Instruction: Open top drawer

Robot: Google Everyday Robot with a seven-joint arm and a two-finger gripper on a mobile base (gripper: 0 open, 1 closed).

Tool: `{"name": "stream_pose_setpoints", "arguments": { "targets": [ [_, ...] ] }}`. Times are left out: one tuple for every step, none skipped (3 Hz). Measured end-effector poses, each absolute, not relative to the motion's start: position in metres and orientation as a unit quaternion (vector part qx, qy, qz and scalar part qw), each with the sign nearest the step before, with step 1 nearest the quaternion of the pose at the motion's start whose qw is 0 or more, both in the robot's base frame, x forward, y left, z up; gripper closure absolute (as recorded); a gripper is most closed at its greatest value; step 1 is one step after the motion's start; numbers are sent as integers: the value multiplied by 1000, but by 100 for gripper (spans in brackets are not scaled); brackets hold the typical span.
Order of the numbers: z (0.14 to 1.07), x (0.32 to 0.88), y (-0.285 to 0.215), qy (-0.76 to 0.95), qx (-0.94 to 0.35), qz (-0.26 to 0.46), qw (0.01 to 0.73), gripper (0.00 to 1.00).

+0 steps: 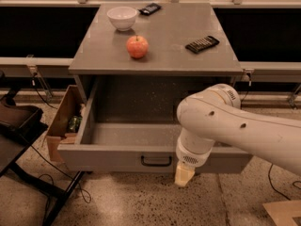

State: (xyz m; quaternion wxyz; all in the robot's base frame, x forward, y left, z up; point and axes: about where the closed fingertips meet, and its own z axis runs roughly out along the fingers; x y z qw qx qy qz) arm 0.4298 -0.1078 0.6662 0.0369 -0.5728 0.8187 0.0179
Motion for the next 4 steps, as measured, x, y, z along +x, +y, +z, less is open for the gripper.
{"name": "stream_pose_setpoints", "arguments": {
  "targets": [
    [675, 430, -108, 819, -573, 18, 37, 72],
    [680, 432, -109, 819, -573, 18, 37, 97],
    [683, 419, -111, 823, -568, 13, 32, 100],
    [687, 403, -115, 827, -561, 9, 26, 100]
  ]
}}
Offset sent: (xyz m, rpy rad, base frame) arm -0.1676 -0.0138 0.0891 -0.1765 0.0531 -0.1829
